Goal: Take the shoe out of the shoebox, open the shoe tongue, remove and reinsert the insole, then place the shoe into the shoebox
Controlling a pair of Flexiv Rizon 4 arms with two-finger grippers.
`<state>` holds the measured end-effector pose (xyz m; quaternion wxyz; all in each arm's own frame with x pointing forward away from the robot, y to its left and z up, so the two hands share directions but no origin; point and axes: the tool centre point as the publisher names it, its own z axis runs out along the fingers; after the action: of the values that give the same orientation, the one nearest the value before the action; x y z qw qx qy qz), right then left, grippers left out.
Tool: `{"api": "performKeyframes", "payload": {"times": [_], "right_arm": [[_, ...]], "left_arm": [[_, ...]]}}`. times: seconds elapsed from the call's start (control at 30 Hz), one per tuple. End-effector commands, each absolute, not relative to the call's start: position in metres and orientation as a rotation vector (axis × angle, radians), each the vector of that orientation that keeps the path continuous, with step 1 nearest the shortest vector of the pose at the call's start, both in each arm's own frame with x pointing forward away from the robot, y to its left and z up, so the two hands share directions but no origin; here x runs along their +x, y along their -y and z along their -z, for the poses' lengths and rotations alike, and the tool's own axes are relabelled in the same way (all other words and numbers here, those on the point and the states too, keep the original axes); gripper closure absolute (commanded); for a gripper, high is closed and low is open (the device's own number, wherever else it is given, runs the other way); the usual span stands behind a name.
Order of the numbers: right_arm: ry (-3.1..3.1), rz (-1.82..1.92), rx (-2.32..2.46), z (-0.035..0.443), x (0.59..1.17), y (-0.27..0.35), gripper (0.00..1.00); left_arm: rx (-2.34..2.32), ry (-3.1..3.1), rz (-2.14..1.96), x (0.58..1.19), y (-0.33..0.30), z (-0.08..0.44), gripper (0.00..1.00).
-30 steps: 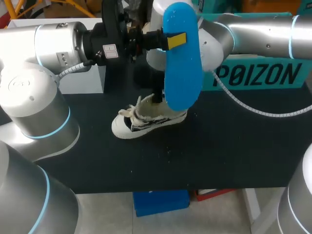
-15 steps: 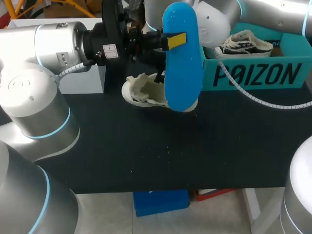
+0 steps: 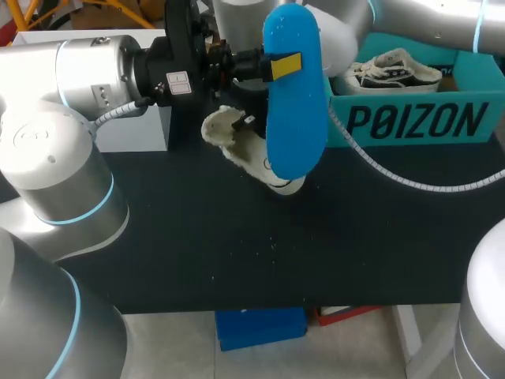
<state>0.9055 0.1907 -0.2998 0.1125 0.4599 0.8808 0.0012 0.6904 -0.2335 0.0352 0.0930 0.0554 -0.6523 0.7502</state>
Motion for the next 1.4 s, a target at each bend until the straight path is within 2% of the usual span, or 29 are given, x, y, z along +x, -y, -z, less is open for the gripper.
{"api": "performKeyframes", "payload": {"times": [0.03,0.43,0.77,1.23,1.27,1.3,1.33,1.4], "right_arm": [[-2.141,-0.019,1.985,0.303,0.916,-0.195,1.0],[-1.891,0.004,2.214,0.329,0.928,-0.194,1.0],[-1.909,0.01,2.227,0.361,0.921,-0.199,1.0],[-1.855,-0.021,2.253,0.385,0.913,-0.178,1.0],[-1.849,-0.026,2.262,0.386,0.913,-0.176,0.92],[-1.845,-0.041,2.273,0.386,0.913,-0.174,0.58],[-1.836,-0.051,2.282,0.385,0.912,-0.172,0.0],[-1.851,-0.109,2.313,0.382,0.911,-0.17,0.0]], "left_arm": [[0.167,1.937,-2.23,0.69,0.235,-0.035,1.0],[0.167,1.937,-2.23,0.69,0.235,-0.035,1.0],[0.167,1.937,-2.23,0.69,0.235,-0.035,1.0],[0.167,1.937,-2.23,0.69,0.235,-0.035,1.0],[0.167,1.937,-2.23,0.69,0.235,-0.035,1.0],[0.167,1.937,-2.23,0.69,0.235,-0.035,1.0],[0.167,1.937,-2.23,0.69,0.235,-0.035,1.0],[0.167,1.937,-2.23,0.69,0.235,-0.035,1.0]]}}
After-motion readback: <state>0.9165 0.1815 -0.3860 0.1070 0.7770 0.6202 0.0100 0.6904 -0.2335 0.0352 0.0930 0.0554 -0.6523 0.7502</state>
